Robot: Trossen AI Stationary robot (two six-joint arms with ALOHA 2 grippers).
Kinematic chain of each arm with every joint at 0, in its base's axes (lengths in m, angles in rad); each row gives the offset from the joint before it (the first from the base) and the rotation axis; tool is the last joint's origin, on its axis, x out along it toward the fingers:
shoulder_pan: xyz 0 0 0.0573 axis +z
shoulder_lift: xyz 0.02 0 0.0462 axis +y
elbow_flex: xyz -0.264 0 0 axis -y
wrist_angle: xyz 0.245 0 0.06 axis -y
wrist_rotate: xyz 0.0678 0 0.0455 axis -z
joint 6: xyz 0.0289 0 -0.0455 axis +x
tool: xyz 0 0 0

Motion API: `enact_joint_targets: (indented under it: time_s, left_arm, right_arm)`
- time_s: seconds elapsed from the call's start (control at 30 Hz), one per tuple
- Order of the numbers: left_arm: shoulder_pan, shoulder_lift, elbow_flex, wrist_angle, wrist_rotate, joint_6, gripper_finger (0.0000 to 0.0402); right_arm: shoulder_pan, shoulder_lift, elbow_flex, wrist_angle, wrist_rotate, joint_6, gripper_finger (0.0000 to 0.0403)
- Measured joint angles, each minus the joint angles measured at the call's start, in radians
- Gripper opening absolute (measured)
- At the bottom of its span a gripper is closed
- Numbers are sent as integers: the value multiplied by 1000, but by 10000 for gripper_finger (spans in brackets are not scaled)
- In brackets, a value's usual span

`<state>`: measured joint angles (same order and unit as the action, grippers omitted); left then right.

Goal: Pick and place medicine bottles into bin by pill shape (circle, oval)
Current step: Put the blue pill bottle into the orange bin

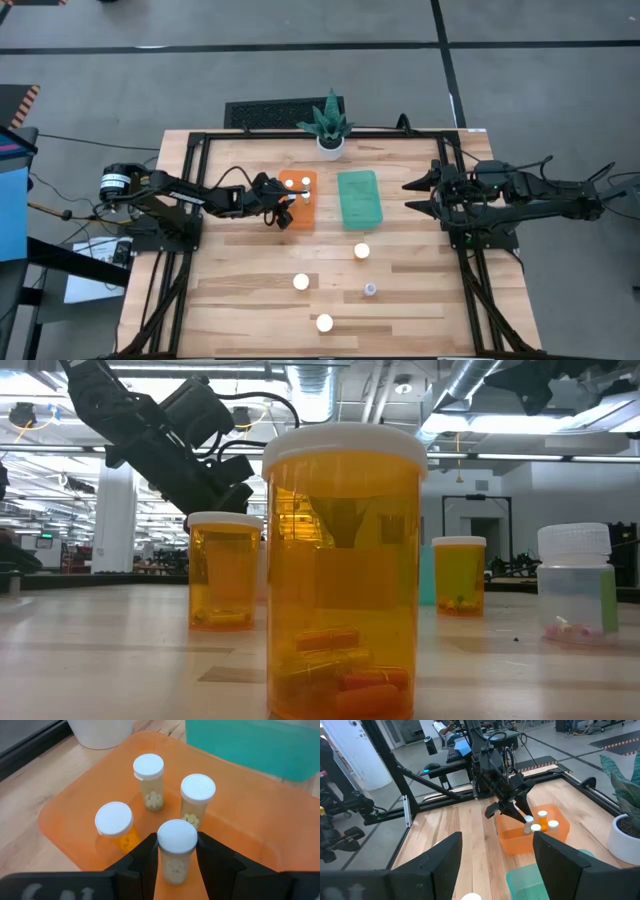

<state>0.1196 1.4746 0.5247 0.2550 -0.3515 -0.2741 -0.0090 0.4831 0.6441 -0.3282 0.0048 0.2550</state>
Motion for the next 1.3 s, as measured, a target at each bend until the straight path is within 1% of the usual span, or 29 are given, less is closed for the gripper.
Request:
enact_joint_targets:
  time_s: [0.57,0.67,0.83,0.93,1.3]
  left_arm:
    - [0,0,0,-2,12,1,115]
    - [0,0,0,-2,14,0,126]
    - [-1,0,-1,-10,7,-19,163]
    - [-1,0,-1,-13,6,-24,176]
    - [-3,0,23,-21,18,-28,175]
  right_arm:
    - [0,0,0,0,0,0,255]
    - [0,0,0,0,0,0,255]
    - [0,0,0,0,0,0,255]
    - [0,0,0,0,0,0,255]
    - [0,0,0,0,0,0,255]
